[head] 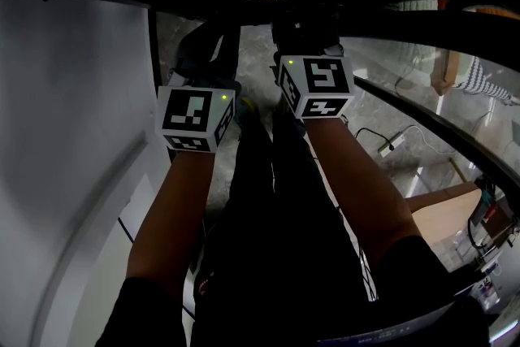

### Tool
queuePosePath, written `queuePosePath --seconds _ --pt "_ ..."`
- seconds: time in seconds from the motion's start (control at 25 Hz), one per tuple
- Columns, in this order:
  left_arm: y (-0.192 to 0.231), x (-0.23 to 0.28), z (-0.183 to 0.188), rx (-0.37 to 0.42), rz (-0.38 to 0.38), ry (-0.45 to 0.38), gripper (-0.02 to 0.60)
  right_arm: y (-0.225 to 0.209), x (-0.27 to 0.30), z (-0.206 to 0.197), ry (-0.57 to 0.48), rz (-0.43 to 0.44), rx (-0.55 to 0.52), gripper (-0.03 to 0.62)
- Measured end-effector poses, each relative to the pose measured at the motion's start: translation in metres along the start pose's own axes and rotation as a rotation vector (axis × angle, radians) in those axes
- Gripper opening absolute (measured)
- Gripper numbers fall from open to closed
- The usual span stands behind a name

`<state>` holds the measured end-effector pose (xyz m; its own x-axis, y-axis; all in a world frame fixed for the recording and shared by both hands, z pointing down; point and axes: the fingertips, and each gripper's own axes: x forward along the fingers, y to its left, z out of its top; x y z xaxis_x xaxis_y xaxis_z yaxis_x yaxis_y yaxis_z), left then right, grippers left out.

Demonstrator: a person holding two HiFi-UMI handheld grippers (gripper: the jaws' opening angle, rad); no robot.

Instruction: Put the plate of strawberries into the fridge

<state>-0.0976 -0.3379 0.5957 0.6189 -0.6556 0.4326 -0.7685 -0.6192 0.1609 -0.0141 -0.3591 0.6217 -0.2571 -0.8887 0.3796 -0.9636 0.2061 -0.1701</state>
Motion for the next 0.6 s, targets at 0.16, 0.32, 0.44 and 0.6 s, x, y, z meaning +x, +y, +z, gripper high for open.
queuePosePath --seconds 0.16,0.32,0.44,0.6 --pt "0.002 0.003 0.002 -0.001 0.003 0.001 0.006 -0.004 0.007 0.004 -0.004 -0.005 -0.003 0.124" --pt "0.002 0.005 0.001 -0.004 0.004 0.003 0.006 -0.008 0.011 0.006 -0.005 -0.011 0.001 0.126" --pt "0.002 0.007 -0.001 -0.006 0.004 0.001 0.006 -0.010 0.014 0.005 -0.006 -0.011 -0.004 0.124" --pt "0.003 0.011 0.000 0.002 0.000 0.002 0.006 -0.011 0.015 0.007 -0.010 -0.007 -0.012 0.124"
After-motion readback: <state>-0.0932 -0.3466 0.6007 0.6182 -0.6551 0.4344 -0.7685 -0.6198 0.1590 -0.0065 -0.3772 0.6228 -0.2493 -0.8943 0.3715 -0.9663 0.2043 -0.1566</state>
